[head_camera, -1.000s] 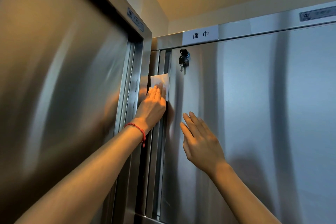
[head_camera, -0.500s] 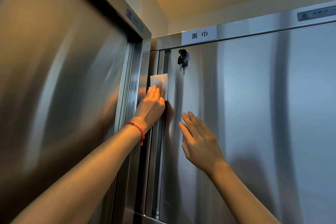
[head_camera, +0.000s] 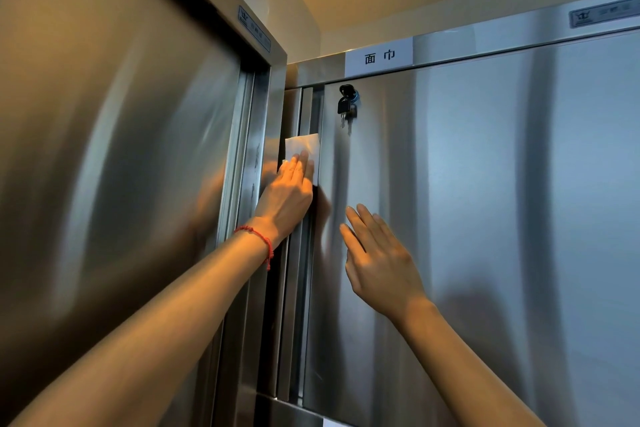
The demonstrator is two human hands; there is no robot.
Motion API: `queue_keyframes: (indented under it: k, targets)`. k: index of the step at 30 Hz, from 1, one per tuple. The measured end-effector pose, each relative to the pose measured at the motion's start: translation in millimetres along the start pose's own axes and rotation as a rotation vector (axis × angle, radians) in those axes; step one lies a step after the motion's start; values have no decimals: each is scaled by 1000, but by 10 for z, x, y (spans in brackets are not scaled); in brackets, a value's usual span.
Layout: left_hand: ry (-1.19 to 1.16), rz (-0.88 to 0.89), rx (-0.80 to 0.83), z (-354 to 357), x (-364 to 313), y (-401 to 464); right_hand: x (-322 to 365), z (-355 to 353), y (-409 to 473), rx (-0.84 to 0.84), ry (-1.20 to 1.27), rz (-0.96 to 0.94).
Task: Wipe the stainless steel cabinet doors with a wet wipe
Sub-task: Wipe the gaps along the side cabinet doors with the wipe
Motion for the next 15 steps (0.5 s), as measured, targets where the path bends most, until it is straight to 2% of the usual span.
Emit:
queue_keyframes:
  k: [15]
  targets:
    - [58,-12,-8,-57,11,61,7,-8,1,-18,0,0]
Point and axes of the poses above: each hand's wrist, its own y-axis towards the middle knuckle, its own z-axis out of the palm, x = y × z, the point moved 2 cm from there along y, towards the middle knuckle, and after that the axes turned 9 degrees about -z, right-handed, at the moved point
